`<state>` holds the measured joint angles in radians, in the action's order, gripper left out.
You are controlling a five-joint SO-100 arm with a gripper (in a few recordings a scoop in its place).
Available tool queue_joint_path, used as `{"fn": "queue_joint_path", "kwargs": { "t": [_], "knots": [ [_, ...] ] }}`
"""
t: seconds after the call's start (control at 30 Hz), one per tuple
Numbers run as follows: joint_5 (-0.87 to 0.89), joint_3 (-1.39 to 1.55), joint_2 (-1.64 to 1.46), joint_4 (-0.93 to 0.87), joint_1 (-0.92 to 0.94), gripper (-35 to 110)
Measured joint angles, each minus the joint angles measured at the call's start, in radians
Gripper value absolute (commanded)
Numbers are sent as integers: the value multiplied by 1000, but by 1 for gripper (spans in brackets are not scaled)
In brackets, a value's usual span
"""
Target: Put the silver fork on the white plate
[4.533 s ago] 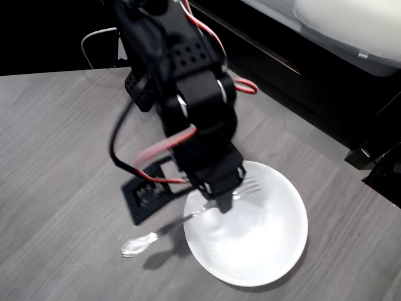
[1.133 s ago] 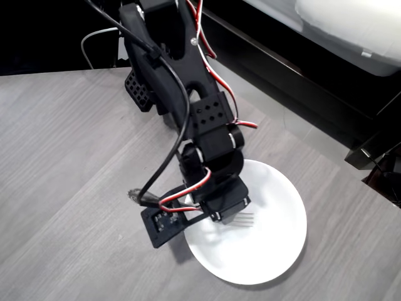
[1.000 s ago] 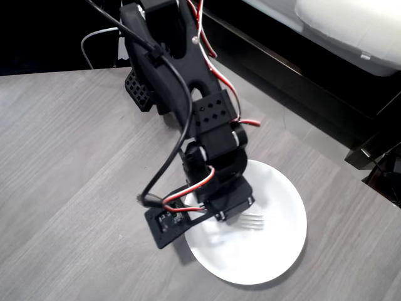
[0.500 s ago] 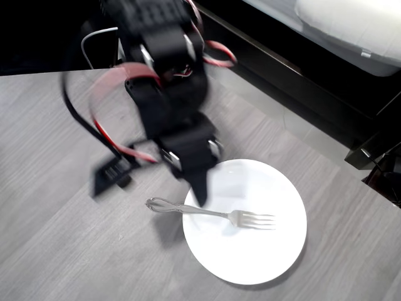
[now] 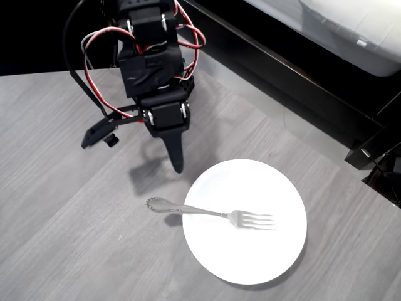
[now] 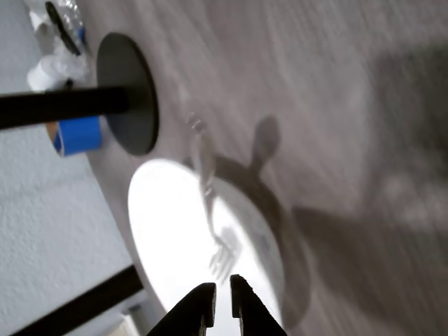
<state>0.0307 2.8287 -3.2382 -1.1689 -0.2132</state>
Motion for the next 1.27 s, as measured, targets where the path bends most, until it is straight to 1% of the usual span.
{"fn": "queue_joint_path", "kwargs": {
  "t": [0.13, 0.23, 0.3, 0.43, 0.6, 1.27],
  "knots": [
    [5, 83, -43, -14, 14, 0],
    [31, 149, -43, -18, 12, 0],
    [64, 193, -43, -18, 44, 0],
    [109, 204, -44, -21, 118, 0],
    [101, 207, -44, -46, 121, 0],
    [107, 207, -44, -46, 127, 0]
  ]
}}
